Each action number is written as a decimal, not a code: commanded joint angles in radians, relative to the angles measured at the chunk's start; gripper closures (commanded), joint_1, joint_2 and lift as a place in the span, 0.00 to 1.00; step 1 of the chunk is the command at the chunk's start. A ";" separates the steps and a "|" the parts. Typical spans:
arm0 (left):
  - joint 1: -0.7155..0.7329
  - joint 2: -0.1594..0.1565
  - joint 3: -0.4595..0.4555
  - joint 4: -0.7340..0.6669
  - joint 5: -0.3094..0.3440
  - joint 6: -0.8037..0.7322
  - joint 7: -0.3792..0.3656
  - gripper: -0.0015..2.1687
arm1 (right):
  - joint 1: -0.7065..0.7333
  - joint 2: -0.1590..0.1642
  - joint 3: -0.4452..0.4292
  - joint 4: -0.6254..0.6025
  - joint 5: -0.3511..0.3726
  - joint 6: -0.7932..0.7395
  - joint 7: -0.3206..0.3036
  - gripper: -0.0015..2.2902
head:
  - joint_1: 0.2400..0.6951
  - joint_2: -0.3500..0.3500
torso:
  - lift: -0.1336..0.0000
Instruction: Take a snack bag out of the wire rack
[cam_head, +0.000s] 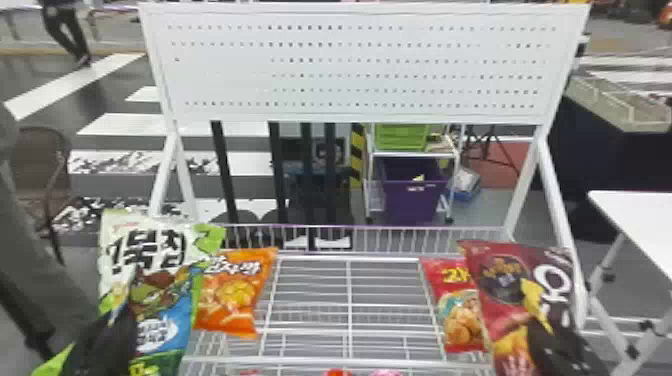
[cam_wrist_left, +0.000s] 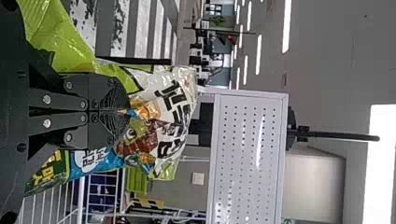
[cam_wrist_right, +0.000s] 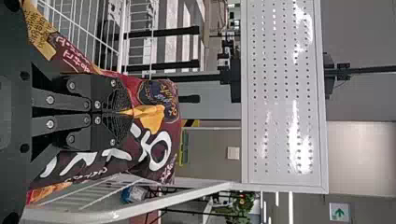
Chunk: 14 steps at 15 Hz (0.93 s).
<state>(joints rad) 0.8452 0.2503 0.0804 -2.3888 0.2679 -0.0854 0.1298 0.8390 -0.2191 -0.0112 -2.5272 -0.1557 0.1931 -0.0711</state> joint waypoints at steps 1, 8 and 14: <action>0.000 0.003 0.001 0.007 0.005 -0.013 0.001 0.99 | 0.078 0.021 -0.044 -0.025 0.002 -0.040 0.017 0.98 | 0.57 0.50 | 1.00; 0.005 0.003 -0.002 0.007 0.005 -0.023 -0.002 0.99 | 0.130 0.058 -0.061 -0.050 0.010 -0.083 0.050 0.98 | 0.57 0.50 | 1.00; 0.008 0.006 -0.002 0.003 0.007 -0.032 -0.002 0.99 | 0.135 0.058 -0.061 -0.053 0.016 -0.089 0.050 0.98 | 0.57 0.50 | 1.00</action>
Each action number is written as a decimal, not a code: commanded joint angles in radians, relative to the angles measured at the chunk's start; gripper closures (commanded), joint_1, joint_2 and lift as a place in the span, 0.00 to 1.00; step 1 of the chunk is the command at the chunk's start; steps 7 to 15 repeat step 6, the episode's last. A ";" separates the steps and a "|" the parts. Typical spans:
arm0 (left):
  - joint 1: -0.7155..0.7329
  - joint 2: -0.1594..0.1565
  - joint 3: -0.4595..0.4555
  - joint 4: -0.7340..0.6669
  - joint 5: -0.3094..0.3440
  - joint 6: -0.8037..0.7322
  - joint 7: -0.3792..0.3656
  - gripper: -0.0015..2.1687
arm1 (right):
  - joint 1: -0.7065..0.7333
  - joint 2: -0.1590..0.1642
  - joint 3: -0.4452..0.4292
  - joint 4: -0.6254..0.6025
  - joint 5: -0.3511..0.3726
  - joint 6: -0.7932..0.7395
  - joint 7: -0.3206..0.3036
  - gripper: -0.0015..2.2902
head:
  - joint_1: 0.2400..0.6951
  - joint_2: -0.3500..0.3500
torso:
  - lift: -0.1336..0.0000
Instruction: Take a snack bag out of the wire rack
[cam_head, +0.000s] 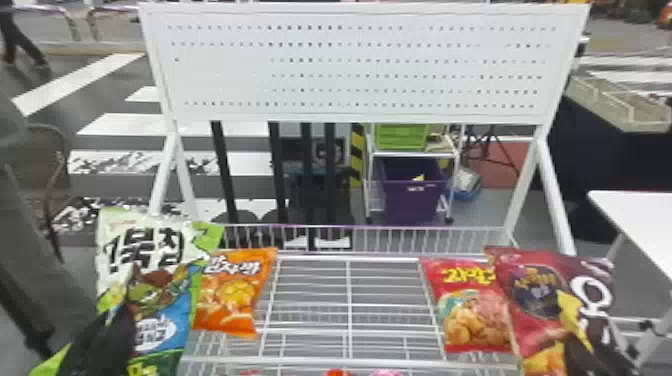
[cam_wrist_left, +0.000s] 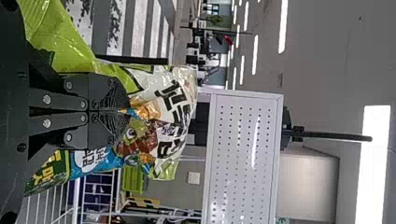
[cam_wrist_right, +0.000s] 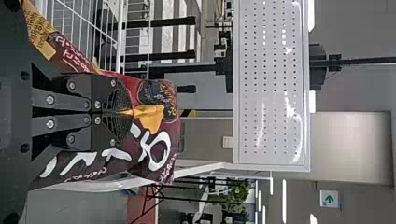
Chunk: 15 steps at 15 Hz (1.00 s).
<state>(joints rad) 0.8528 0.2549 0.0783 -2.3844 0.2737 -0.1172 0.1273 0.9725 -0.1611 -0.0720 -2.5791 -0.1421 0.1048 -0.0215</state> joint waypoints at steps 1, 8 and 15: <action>0.000 0.003 0.000 -0.003 0.001 0.000 0.000 0.99 | 0.003 0.000 0.000 -0.001 0.002 -0.001 0.000 0.98 | 0.57 0.50 | 1.00; 0.005 0.004 0.000 -0.004 0.001 0.000 0.000 0.99 | 0.009 0.000 0.000 -0.003 0.007 -0.007 0.000 0.98 | 0.57 0.50 | 1.00; 0.005 0.004 0.000 -0.004 0.001 0.000 0.000 0.99 | 0.009 0.000 0.000 -0.003 0.007 -0.007 0.000 0.98 | 0.57 0.50 | 1.00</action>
